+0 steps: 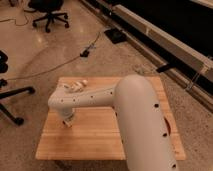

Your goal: Push the eraser across the table

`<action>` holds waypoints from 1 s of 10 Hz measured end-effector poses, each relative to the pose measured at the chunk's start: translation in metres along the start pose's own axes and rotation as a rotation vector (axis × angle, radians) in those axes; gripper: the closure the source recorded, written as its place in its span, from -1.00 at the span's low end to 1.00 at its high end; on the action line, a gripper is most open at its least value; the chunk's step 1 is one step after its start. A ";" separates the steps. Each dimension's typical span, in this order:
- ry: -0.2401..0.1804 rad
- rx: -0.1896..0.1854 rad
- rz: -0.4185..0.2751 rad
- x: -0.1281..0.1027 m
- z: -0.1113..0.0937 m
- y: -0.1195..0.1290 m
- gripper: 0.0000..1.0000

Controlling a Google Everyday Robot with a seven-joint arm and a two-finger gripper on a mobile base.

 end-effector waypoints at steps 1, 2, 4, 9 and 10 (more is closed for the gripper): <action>-0.002 -0.004 -0.010 -0.003 0.000 0.007 1.00; -0.002 -0.011 -0.021 -0.009 0.000 0.017 1.00; -0.006 -0.025 -0.039 -0.016 0.000 0.031 1.00; -0.045 -0.052 -0.055 -0.030 -0.012 0.050 1.00; -0.056 -0.061 -0.045 -0.038 -0.020 0.052 1.00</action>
